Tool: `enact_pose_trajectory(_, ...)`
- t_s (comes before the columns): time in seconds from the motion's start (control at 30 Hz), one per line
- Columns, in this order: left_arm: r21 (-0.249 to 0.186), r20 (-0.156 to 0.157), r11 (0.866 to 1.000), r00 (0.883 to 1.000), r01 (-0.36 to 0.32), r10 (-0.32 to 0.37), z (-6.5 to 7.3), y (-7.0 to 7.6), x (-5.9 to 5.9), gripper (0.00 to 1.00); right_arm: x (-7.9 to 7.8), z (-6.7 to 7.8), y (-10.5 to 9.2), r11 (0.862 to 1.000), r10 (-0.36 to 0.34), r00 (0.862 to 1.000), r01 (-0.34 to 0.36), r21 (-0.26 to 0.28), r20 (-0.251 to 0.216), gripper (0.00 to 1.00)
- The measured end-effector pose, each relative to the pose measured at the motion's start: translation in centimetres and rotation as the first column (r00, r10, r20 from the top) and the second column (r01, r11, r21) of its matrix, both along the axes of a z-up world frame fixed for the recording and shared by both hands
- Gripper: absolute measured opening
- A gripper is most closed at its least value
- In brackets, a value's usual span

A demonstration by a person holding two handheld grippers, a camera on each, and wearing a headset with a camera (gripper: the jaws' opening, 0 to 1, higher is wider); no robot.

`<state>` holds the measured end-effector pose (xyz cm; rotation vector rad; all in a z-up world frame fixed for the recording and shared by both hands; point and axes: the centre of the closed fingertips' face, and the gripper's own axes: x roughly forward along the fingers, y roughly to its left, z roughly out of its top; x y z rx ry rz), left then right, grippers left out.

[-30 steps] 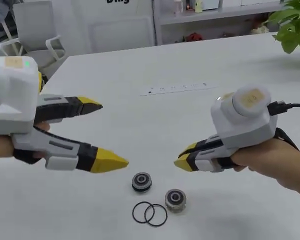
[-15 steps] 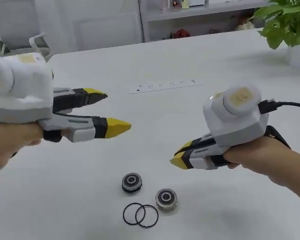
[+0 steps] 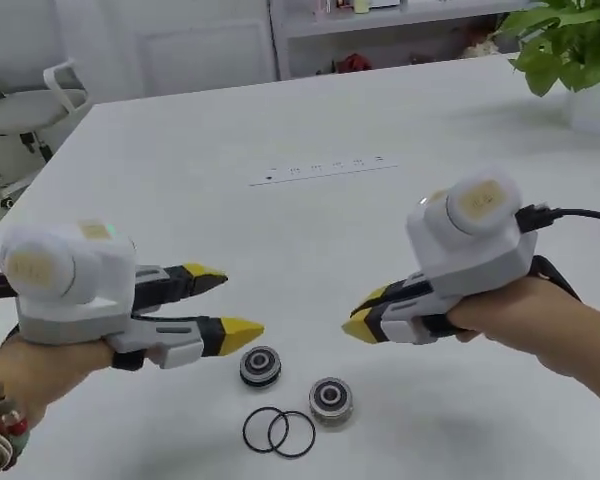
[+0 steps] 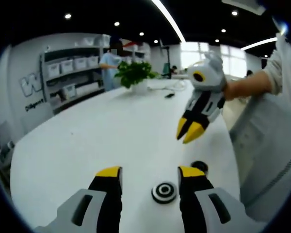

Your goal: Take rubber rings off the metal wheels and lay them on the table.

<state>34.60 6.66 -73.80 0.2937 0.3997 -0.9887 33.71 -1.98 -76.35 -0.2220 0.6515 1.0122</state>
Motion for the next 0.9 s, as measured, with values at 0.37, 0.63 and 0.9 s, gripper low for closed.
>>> enact_pose_trajectory(0.37,0.122,-0.076,0.987,0.993,0.102,-0.093,-4.4,-0.7,-2.1,0.32,0.1,-0.3,-0.1,1.000,-0.001,1.000,0.001,-0.014,-0.008,0.07)
enact_pose_trajectory(0.63,0.130,-0.089,0.988,0.993,0.085,-0.074,-5.3,-0.1,-1.7,0.22,0.1,-0.3,-0.1,1.000,0.007,1.000,-0.007,-0.017,-0.006,0.07)
enact_pose_trajectory(0.9,0.054,-0.138,0.998,0.990,0.042,-0.034,-5.5,0.0,-1.4,0.19,-0.1,-0.3,0.1,1.000,0.014,1.000,-0.014,-0.001,-0.019,0.08)
